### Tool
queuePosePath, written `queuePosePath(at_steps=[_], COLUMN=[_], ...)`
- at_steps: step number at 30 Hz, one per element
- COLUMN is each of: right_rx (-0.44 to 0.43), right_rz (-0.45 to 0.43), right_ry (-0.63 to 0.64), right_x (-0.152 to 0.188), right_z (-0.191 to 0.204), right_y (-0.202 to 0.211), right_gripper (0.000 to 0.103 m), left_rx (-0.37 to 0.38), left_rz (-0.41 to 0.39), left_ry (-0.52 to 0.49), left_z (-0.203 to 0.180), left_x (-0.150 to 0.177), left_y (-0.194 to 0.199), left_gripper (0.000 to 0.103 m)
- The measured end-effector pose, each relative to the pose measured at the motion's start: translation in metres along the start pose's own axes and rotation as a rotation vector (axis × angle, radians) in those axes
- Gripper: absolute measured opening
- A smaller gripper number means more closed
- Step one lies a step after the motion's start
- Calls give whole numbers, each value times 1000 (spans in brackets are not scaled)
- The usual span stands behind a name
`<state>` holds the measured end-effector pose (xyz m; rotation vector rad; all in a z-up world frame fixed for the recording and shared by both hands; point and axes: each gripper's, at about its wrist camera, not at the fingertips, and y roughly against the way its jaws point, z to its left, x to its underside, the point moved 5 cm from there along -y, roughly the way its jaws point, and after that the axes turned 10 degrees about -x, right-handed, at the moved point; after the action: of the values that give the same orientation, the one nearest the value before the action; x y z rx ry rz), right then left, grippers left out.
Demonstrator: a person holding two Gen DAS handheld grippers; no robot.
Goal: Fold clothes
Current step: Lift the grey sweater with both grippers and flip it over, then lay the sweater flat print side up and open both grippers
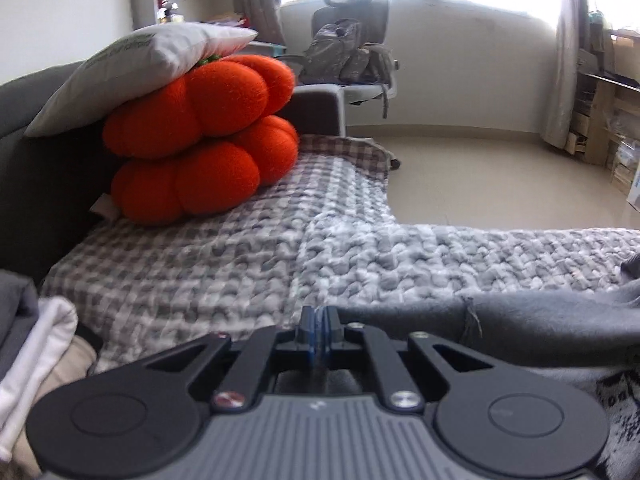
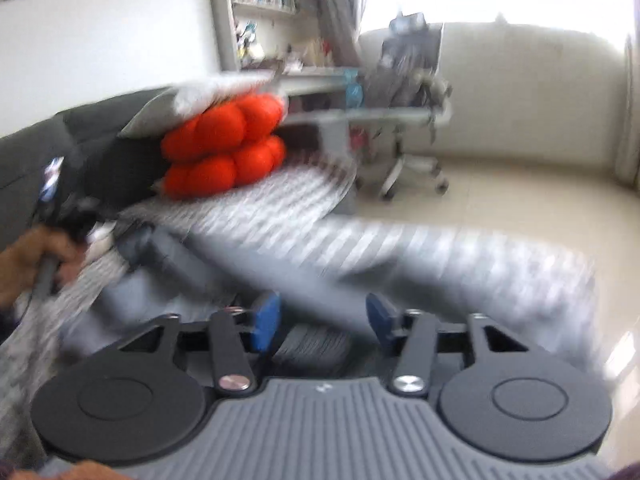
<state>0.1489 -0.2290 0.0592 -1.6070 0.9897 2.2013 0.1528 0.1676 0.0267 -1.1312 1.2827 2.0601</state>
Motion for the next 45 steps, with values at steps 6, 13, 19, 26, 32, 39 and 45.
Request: queuePosePath(at_steps=[6,13,19,26,32,39,45], right_rx=[132,-22,208,491,440,444,405], right_rz=[242,389,226,17,170,117,97], right_ry=[-46,179,396,375,231,130,-69], right_x=[-18,6,-26,-30,5,-3,20], right_z=[-97,-69,-50,-61,-88,-87,-77], right_y=[-87,-122,-113,-110,-140,-96,-49], right_gripper=[65,16,5,5,15,22,29], left_rx=[-5,15,-19,-136,-57,-10,17], left_rz=[-49,-19,-115,-204,23,18,43], left_ry=[-110,-131,-80,-171,-142,-53,4], left_z=[-18,-9,-5,-31,-34,-16,2], left_x=[-6,5,-18,-15,12,-2,3], left_y=[6,14,34,21,-29,-15,5], left_gripper=[4,4,4,4,5,10,32])
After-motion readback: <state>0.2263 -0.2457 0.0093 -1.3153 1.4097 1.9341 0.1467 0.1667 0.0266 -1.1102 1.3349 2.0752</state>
